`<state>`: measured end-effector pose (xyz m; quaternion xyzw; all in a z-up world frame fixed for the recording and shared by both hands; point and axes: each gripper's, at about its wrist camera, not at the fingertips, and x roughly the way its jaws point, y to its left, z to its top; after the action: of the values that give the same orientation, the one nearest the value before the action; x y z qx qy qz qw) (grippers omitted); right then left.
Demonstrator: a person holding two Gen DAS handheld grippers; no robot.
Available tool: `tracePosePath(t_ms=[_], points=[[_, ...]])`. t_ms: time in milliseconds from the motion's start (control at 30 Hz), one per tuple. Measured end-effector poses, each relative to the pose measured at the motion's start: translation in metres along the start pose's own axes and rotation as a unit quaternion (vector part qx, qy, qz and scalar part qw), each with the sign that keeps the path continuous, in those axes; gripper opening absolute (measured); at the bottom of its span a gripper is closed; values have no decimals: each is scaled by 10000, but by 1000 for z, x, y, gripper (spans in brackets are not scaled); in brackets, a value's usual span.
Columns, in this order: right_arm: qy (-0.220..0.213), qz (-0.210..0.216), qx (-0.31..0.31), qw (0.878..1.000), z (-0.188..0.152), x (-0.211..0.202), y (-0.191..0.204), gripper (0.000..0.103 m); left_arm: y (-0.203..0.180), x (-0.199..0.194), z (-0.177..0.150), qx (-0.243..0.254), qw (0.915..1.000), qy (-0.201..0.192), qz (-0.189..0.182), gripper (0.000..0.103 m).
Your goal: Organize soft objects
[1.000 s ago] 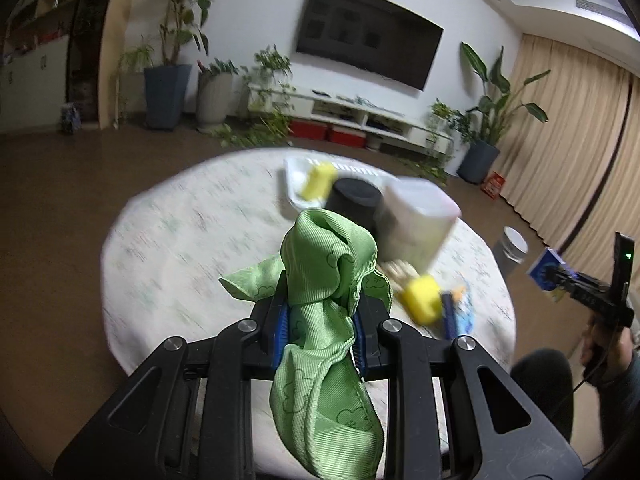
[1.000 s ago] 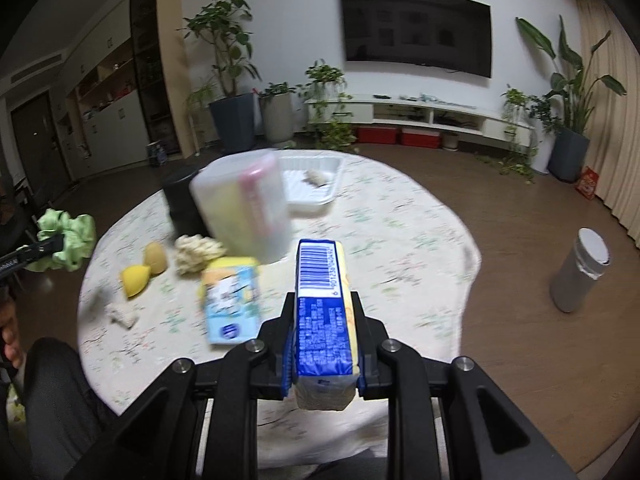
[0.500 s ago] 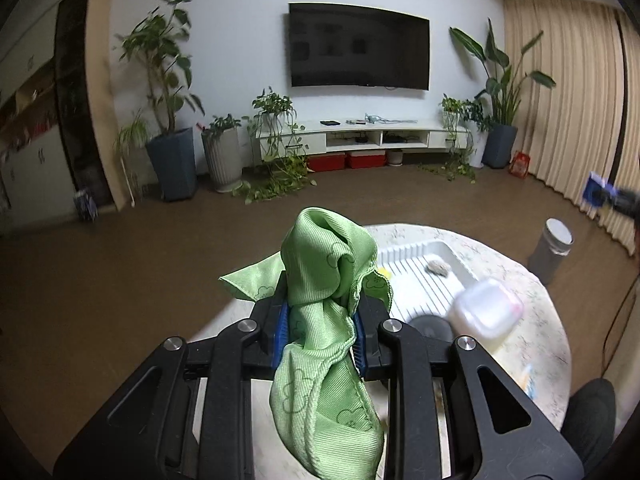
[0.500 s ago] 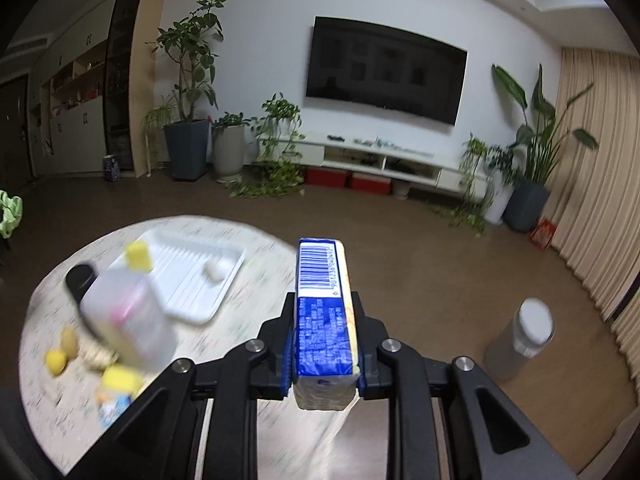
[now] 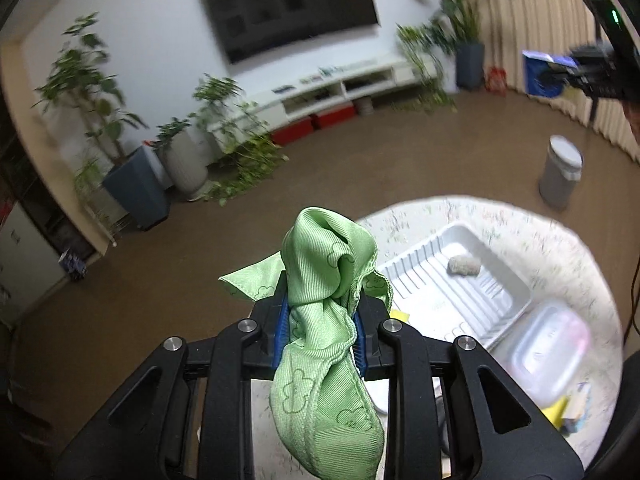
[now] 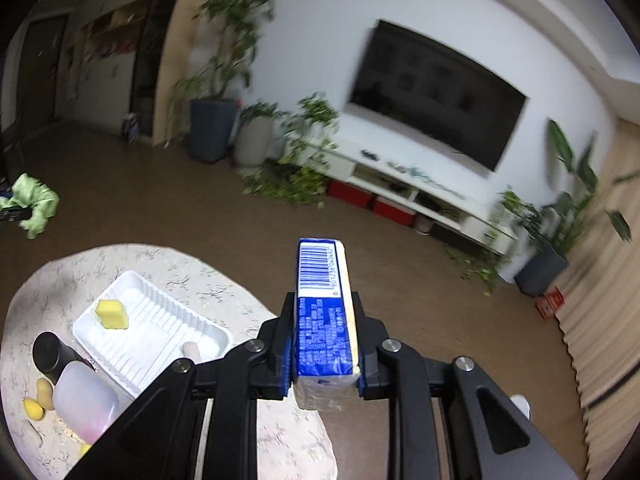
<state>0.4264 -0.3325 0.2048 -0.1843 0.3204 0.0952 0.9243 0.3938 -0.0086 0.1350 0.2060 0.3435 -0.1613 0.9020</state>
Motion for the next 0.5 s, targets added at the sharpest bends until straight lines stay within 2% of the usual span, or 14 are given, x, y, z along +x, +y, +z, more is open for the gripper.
tracePosePath(t_ms=[133,233,333,500], points=[[355,529,-490,9968,9,50,35,25,-21,49,6,305,9983,432,-225,23],[623,804,-786,9917,6,84,63,25,-28,76,6,334,9959,652,-524,23],[947,1082,-1071,9838,-4,119,91,25,-36,99,1,480,9917,901,-788,23],[1368,1376,-1522,9691,-28,158,134,25,-41,125,-2,531,9878,1101,-965,23]])
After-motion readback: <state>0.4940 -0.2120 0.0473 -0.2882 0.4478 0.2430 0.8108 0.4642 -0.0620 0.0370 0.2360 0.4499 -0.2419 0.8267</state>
